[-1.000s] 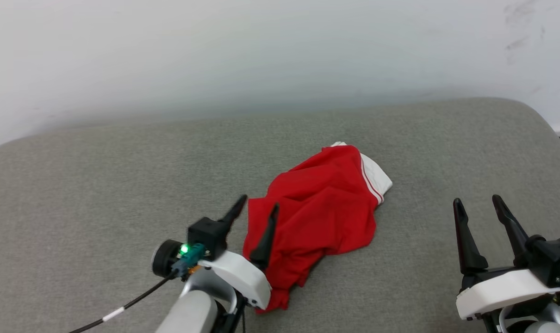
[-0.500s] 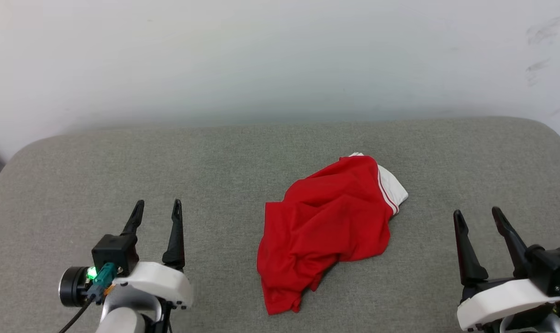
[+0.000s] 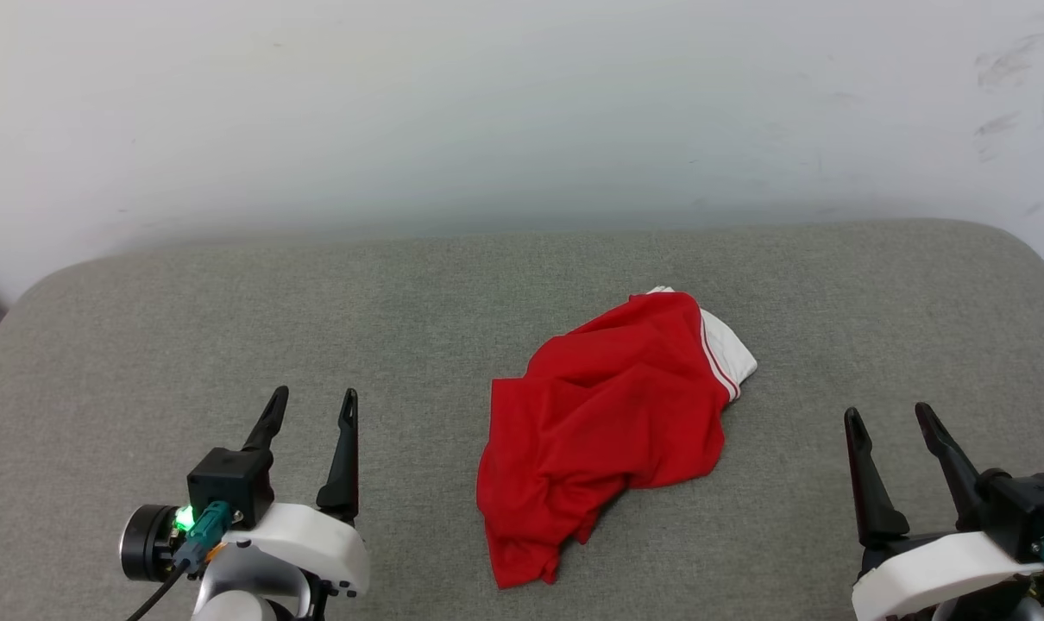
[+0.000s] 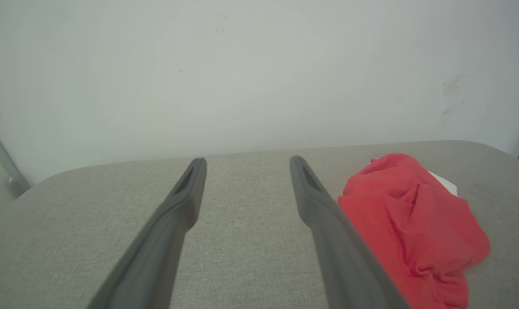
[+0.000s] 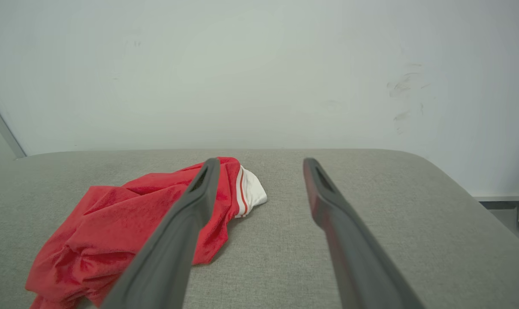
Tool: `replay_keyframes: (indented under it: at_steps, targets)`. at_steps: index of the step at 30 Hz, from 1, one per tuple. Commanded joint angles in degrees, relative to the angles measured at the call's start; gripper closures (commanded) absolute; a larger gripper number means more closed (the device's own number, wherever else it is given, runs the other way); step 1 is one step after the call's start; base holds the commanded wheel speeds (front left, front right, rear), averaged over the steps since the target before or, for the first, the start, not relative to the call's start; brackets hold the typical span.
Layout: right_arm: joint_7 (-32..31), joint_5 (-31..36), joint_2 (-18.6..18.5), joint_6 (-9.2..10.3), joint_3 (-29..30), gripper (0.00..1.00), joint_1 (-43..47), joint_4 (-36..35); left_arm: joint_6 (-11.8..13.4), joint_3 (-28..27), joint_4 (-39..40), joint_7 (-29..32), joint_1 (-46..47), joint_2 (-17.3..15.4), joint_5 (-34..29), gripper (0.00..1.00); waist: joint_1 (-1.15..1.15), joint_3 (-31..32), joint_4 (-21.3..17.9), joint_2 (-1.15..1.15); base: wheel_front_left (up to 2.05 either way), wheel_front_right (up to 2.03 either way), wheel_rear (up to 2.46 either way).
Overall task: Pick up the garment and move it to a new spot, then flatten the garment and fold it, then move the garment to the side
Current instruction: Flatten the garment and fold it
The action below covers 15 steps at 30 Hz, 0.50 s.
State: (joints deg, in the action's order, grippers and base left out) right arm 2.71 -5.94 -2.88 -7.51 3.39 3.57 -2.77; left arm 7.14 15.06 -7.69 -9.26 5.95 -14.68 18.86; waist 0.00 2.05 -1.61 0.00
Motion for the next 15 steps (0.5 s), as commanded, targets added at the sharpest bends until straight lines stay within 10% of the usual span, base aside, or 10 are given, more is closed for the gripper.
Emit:
replay_keyframes:
  at_steps: [1,15]
  targets:
    - [-0.02,-0.31,0.01,0.03,-0.15,0.0,-0.09,-0.08,0.11,0.0,0.27,0.2,-0.41,-0.4,0.16,0.0,0.0,-0.09,0.11,0.0,0.0,0.0,0.0]
    - [-0.2,0.63,0.0,0.04,-1.39,0.0,-2.29,0.04,-7.28,8.67,-4.13,18.36,8.42,0.54,2.3,0.0,0.0,-3.5,-0.17,0.0,0.0,0.0,0.0]
